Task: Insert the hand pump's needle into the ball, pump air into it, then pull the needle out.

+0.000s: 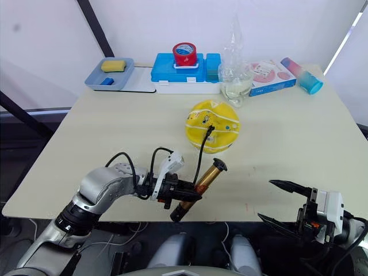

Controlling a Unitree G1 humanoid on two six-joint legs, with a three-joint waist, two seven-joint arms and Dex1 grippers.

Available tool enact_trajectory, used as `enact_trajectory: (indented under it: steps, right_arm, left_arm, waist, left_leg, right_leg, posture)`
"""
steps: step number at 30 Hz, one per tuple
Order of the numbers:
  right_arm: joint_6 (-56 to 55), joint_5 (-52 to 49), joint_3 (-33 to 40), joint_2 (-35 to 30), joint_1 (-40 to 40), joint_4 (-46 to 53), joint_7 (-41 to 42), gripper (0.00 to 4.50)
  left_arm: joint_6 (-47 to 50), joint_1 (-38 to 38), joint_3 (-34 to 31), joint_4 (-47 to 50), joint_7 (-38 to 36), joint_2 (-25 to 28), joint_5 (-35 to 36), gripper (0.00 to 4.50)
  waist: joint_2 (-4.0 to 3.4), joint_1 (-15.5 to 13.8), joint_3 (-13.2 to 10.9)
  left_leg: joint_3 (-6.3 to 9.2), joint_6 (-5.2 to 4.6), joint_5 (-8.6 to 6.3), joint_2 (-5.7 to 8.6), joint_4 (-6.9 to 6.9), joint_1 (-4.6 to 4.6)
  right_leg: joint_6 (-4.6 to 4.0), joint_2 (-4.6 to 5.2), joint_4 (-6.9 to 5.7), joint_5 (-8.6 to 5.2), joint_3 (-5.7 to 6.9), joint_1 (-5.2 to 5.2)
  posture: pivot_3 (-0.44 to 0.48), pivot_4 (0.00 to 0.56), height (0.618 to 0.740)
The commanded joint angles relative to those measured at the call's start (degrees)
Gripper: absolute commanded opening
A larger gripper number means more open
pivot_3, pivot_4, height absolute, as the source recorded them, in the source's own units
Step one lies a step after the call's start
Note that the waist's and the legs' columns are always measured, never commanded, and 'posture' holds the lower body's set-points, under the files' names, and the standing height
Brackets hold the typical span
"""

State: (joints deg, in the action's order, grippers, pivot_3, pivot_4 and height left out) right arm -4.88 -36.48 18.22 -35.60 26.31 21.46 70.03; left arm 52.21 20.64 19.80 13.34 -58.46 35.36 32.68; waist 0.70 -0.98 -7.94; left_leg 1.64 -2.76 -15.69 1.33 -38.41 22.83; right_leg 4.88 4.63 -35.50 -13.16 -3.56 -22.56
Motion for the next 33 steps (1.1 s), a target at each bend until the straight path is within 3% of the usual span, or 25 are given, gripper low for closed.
enact_trajectory:
  steps: [1, 6, 20, 25, 33]
  right_arm:
    - [0.97, -2.01, 0.18, -0.03, -0.18, 2.38, -0.48, 4.50]
    - [3.43, -3.83, 0.10, -0.04, -0.54, 3.76, -1.52, 4.50]
    - [15.46, -12.09, -1.05, 0.33, -3.47, 11.56, -10.39, 4.50]
    - [19.97, -14.03, -5.26, 2.64, -6.65, 14.58, -16.54, 4.50]
    - [21.69, -10.34, -12.66, 5.19, -11.12, 15.12, -20.16, 4.50]
  left_arm:
    - [-10.86, -1.94, -0.53, 1.63, -5.20, 0.39, -1.81, 0.91]
    - [-22.69, -4.31, -1.12, -1.55, -9.53, -1.40, -4.40, 0.91]
    - [-48.28, -2.64, -1.10, -22.04, -18.95, -14.13, -9.17, 0.91]
    - [-56.89, -1.02, -1.79, -30.03, -22.01, -18.38, -10.41, 0.91]
    - [-65.44, -0.52, -3.20, -36.90, -27.44, -20.08, -11.01, 0.91]
  waist:
    - [-0.01, 0.06, 0.00]
    - [-0.01, 0.00, 0.00]
    - [-0.02, 0.02, 0.01]
    - [-0.02, 0.10, 0.01]
    - [-0.01, 0.10, 0.01]
  left_leg:
    - [-0.01, 0.01, 0.00, 0.00, 0.00, -0.01]
    - [-0.01, 0.02, -0.01, -0.01, 0.03, 0.00]
    - [0.05, -0.15, 0.07, 0.02, 0.06, 0.05]
    - [0.06, -0.16, 0.08, 0.02, 0.06, 0.04]
    - [0.10, -0.17, 0.08, 0.05, 0.05, 0.06]
  right_leg:
    - [0.00, 0.00, 0.00, 0.00, -0.03, 0.00]
    - [-0.04, 0.04, 0.02, -0.02, -0.02, 0.00]
    - [-0.04, 0.39, 0.11, -0.01, 0.62, 0.00]
    - [-0.05, 0.38, 0.10, -0.01, 0.76, 0.00]
    - [-0.05, 0.35, 0.12, -0.01, 1.00, 0.00]
  posture:
    - [0.000, 0.150, 0.737]
    - [0.000, 0.150, 0.737]
    - [0.000, 0.150, 0.737]
    - [0.000, 0.150, 0.737]
    - [0.000, 0.150, 0.737]
